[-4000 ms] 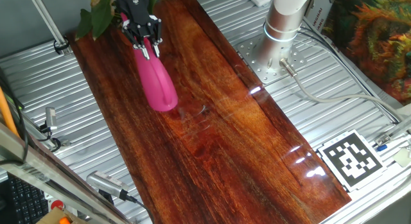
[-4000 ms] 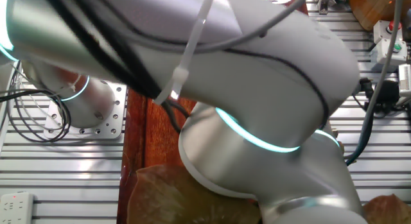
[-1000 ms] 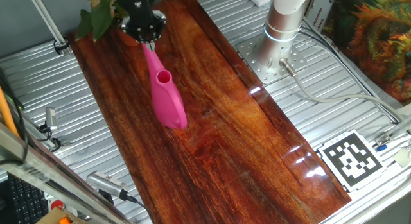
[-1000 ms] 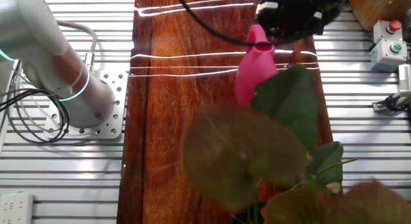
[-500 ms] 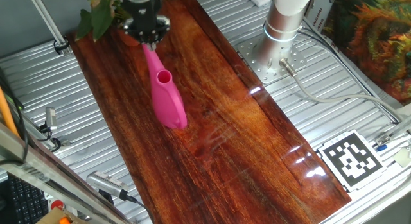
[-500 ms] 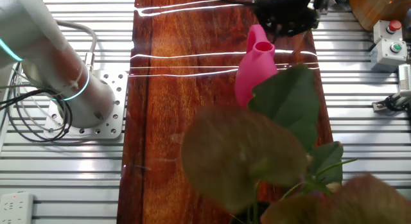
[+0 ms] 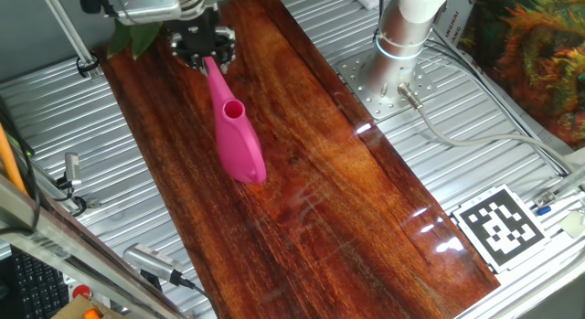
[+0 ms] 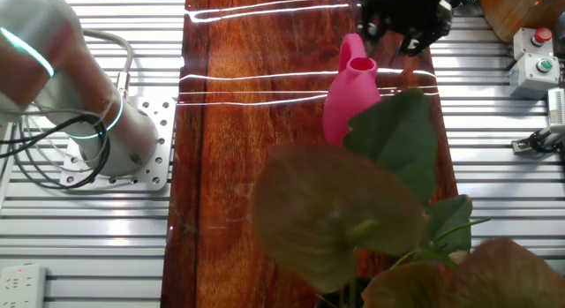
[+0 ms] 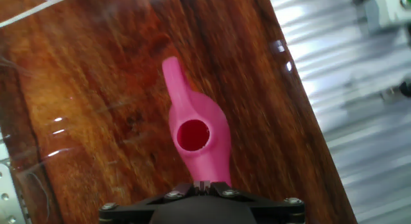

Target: Water the plant

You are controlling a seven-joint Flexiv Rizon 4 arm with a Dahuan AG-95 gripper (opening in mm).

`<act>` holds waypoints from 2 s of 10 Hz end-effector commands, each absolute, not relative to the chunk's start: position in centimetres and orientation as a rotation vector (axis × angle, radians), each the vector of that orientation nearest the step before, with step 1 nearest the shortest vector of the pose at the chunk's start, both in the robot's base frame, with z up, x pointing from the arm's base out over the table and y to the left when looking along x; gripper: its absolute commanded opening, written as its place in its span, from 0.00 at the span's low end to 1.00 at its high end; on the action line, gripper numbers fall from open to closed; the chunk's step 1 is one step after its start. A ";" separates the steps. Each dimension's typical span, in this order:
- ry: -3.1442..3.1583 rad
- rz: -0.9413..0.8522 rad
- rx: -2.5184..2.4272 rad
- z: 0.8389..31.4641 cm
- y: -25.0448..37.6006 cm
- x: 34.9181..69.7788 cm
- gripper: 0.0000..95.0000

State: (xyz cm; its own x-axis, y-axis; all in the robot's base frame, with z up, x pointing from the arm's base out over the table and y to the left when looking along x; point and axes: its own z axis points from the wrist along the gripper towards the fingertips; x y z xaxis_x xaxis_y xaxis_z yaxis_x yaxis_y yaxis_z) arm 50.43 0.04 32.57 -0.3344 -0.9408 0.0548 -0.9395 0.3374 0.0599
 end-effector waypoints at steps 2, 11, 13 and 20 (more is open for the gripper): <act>-2.539 -0.042 1.772 32.0 0.4 50.4 0.60; -2.881 -0.075 0.873 31.8 0.7 50.5 0.40; -2.892 -0.095 0.844 31.4 1.8 50.7 0.40; -2.880 -0.153 0.971 27.9 8.6 51.0 0.40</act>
State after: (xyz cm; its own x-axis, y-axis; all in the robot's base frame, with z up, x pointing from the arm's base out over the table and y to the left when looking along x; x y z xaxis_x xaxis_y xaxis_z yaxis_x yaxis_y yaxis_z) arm 51.07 8.71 27.59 -0.8398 -0.5378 0.0744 -0.5288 0.8413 0.1122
